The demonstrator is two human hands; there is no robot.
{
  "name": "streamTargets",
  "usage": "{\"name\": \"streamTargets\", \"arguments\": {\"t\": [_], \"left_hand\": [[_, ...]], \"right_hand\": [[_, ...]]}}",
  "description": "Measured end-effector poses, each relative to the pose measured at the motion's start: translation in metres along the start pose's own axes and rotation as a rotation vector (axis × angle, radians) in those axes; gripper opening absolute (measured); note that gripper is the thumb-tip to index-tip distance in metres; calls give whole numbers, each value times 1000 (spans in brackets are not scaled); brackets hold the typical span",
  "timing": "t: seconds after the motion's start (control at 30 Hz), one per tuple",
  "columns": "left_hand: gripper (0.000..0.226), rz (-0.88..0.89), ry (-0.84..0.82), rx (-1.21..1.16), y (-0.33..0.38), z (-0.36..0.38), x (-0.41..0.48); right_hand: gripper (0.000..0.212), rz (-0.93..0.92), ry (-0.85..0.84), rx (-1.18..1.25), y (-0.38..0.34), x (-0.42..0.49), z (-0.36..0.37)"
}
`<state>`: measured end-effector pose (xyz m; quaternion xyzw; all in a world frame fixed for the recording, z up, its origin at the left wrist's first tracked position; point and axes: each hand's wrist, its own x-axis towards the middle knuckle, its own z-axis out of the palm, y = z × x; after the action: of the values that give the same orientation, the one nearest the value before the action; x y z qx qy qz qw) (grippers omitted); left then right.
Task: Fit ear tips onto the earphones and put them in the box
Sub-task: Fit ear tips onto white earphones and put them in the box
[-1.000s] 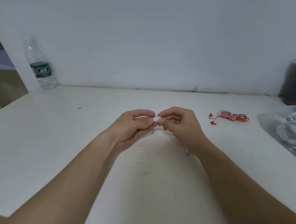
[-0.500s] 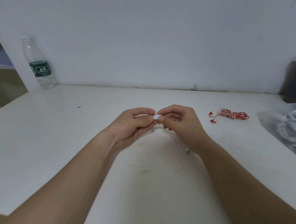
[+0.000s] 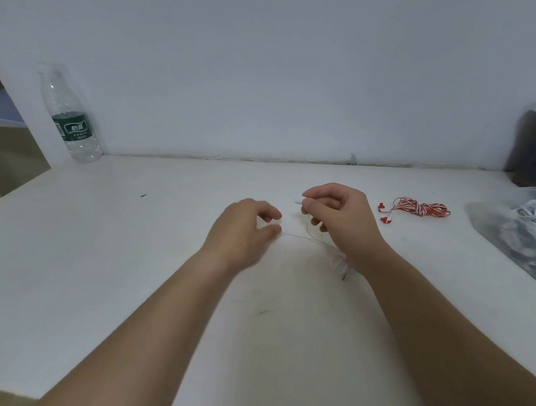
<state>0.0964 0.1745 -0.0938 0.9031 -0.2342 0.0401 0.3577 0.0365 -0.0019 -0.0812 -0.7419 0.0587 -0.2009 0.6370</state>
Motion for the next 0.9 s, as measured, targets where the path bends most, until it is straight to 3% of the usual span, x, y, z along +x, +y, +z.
{"name": "streamTargets", "arguments": {"t": [0.1,0.27,0.4,0.47,0.57,0.67,0.8,0.9], "left_hand": [[21,4,-67,168,4,7,0],[18,10,-2,43,4,6,-2],[21,-75,97,-236,3,-2,-2],[20,-86,121,-308,3,-6,-1],[20,-77,111,-393,4,-7,-2],[20,-58,103,-440,7,-5,-3],[20,-28,80,-458,8,-7,-3],[20,-4,-42,-497,8,-17,-4]], "right_hand": [[6,12,11,-98,3,1,2],[6,0,38,-608,8,-1,4],[13,-24,-240,-499,7,-5,5],[16,-76,-311,-561,9,-5,7],[10,-199,-241,-698,15,-2,11],[23,-262,-139,-651,15,0,12],[19,-186,-211,-569,14,0,18],[11,-178,-137,-538,15,2,19]]}}
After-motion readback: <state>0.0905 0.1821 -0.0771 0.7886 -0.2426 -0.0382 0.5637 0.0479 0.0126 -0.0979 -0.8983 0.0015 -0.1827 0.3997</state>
